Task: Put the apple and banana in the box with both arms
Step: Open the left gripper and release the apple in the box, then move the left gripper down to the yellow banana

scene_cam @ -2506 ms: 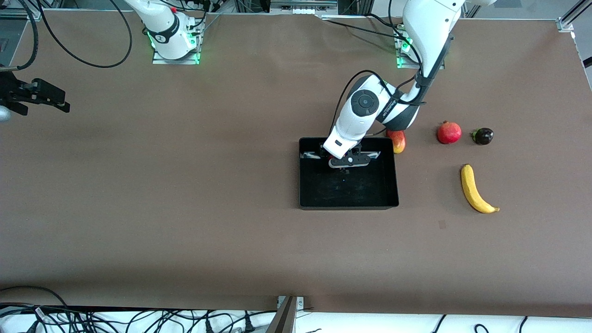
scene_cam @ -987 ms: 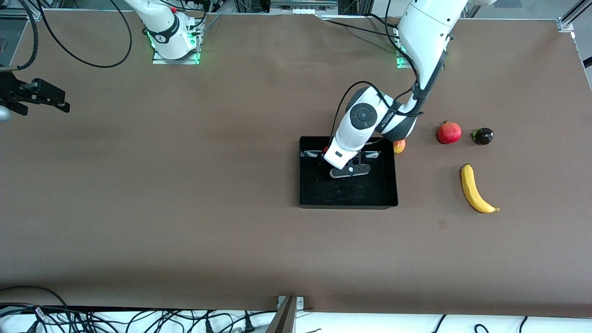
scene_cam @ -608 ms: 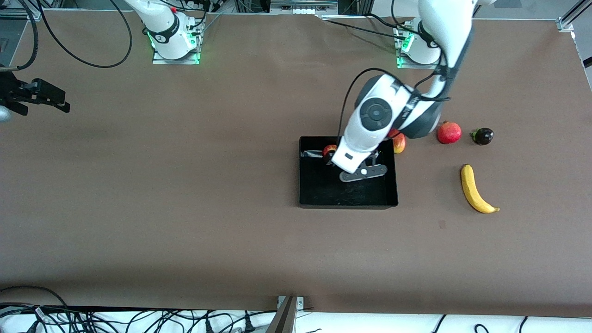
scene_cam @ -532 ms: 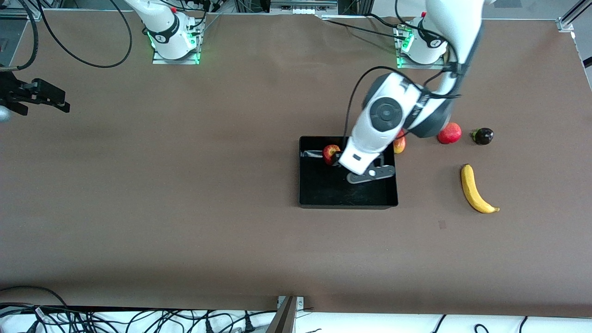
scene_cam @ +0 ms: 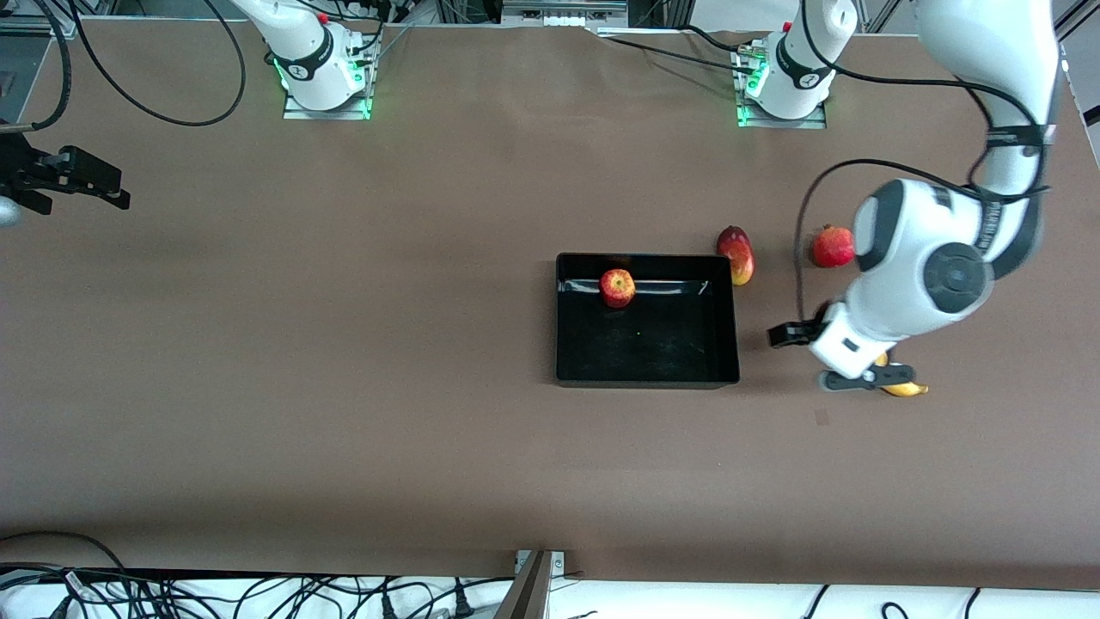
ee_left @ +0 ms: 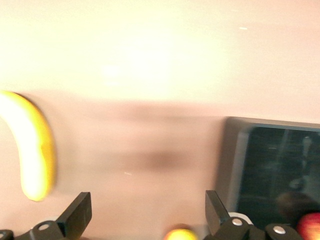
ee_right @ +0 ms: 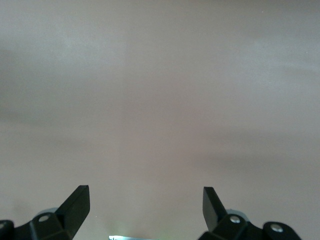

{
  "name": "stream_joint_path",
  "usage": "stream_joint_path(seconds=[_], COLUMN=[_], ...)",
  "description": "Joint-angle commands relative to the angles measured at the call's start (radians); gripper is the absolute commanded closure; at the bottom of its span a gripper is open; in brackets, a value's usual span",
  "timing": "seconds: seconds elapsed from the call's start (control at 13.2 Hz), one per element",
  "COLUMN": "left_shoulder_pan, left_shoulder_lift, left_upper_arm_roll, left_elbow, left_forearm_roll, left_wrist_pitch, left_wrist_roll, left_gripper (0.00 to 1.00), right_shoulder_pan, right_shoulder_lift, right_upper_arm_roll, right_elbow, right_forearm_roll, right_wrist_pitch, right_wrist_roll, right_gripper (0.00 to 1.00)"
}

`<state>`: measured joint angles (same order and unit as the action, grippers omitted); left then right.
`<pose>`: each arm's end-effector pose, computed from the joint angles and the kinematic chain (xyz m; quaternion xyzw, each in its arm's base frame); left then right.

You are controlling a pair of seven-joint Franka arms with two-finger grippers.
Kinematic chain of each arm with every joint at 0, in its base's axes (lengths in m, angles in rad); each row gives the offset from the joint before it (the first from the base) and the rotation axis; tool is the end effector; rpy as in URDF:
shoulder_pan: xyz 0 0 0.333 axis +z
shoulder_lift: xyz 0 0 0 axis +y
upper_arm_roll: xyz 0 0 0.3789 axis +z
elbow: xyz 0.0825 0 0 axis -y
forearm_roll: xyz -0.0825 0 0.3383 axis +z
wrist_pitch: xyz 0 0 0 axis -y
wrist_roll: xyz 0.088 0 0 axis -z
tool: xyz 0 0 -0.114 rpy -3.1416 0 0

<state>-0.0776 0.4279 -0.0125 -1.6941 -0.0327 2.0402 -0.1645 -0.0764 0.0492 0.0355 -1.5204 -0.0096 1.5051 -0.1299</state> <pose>0.6394 -0.0586 0.4159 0.9980 0.0456 -0.0427 0.0116 0.5192 -0.0230 0.6709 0.9985 0.0443 -0.0324 0.0012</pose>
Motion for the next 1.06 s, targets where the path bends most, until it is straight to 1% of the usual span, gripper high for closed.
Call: stream_joint_path(seconds=[0.0,0.08,0.3,0.46,0.68,0.76,0.99], left_shoulder_pan=[0.064,0.084,0.165,0.182,0.205,0.214,0.233], left_shoulder_lift=[0.008,0.012,0.044,0.084,0.152,0.164,0.164], left_upper_arm_roll=[-0.001,0.012,0.009,0.011,0.009,0.011,0.009], left_elbow=[-0.005,-0.006,-0.006,-0.009,-0.015,-0.027,-0.116], left_forearm_roll=[-0.006,-0.004,0.0,-0.001,0.002,0.007,0.007], left_wrist_pitch=[0.014,0.017,0.069,0.138,0.267,0.299,0.411], left_wrist_roll=[0.141,0.167,0.27,0.315,0.332,0.333,0.373], left_gripper=[0.0,0.0,0.0,0.0,0.0,0.0,0.0], right_shoulder_pan=[-0.002,-0.002,-0.002,-0.002,-0.002,-0.002,-0.002], right_shoulder_lift=[0.011,0.011,0.009,0.011,0.009,0.011,0.009], right_upper_arm_roll=[0.006,0.006,0.006,0.006,0.006,0.006,0.006], right_elbow=[0.023,0.023,0.023,0.023,0.023,0.023,0.023], right_forearm_roll=[-0.01,-0.01,-0.01,-0.01,-0.01,-0.01,-0.01], right_wrist_pitch=[-0.008,-0.008,-0.008,-0.008,-0.009,-0.009,-0.011], right_wrist_roll=[0.003,0.003,0.003,0.003,0.003,0.003,0.003], right_gripper=[0.0,0.0,0.0,0.0,0.0,0.0,0.0])
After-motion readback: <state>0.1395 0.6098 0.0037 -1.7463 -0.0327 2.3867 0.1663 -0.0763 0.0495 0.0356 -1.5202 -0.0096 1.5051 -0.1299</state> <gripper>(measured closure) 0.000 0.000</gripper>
